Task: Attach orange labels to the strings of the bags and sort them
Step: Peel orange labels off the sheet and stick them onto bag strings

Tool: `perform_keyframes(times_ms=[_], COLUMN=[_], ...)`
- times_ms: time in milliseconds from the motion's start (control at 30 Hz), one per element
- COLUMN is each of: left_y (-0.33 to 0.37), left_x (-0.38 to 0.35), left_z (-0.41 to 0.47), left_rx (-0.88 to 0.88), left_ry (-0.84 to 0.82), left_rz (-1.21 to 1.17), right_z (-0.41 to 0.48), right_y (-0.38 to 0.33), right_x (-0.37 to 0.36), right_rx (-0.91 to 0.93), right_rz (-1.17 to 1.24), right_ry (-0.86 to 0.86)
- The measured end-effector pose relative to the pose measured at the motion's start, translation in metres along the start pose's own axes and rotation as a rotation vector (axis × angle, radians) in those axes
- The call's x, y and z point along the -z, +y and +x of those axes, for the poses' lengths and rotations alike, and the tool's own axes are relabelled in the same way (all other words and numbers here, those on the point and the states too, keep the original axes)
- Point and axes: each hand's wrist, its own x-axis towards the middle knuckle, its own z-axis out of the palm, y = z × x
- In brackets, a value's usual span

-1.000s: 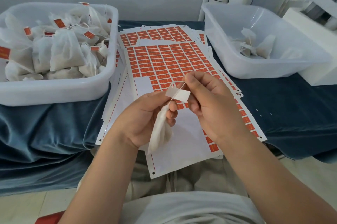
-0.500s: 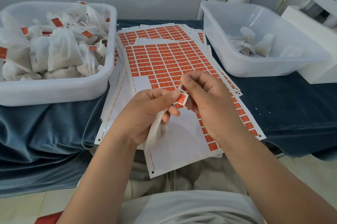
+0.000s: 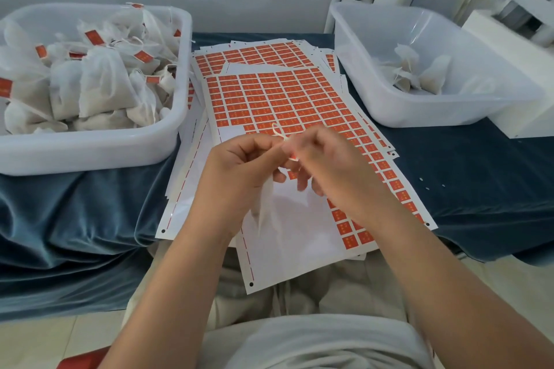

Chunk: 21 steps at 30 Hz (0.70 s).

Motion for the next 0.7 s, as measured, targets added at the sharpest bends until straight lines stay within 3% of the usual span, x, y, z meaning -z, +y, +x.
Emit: perform_keyframes(times_ms=[100, 200, 433, 567, 700], left_y=[-0.0006, 0.0018, 0.0055, 0.0039, 0.0002], left_x=[0.0005, 0.0021, 0.0021, 0.0047, 0.0047], left_z=[-0.0005, 0.0001, 0.0010, 0.0013, 0.0028], left_rx=[-0.009, 0.006, 0.072, 0.024, -0.048], left_ry=[0.008, 0.000, 0.025, -0.050, 0.015], left_rz=[0.049, 0.095, 0.135, 0.185, 0.224], right_z=[-0.0045, -0.0039, -0.0040, -0.0053, -0.0056], right_y=[0.0084, 0.0099, 0.0132, 0.0104, 0.0070], right_x=[-0.0009, -0.0017, -0.0012, -0.0035, -0.0036], right_rx=[0.154, 0.189, 0.105, 0.104, 0.042], right_rz=[-0.139, -0.158, -0.089, -0.061, -0.012], right_ry=[-0.086, -0.074, -0.068, -0.059, -0.099])
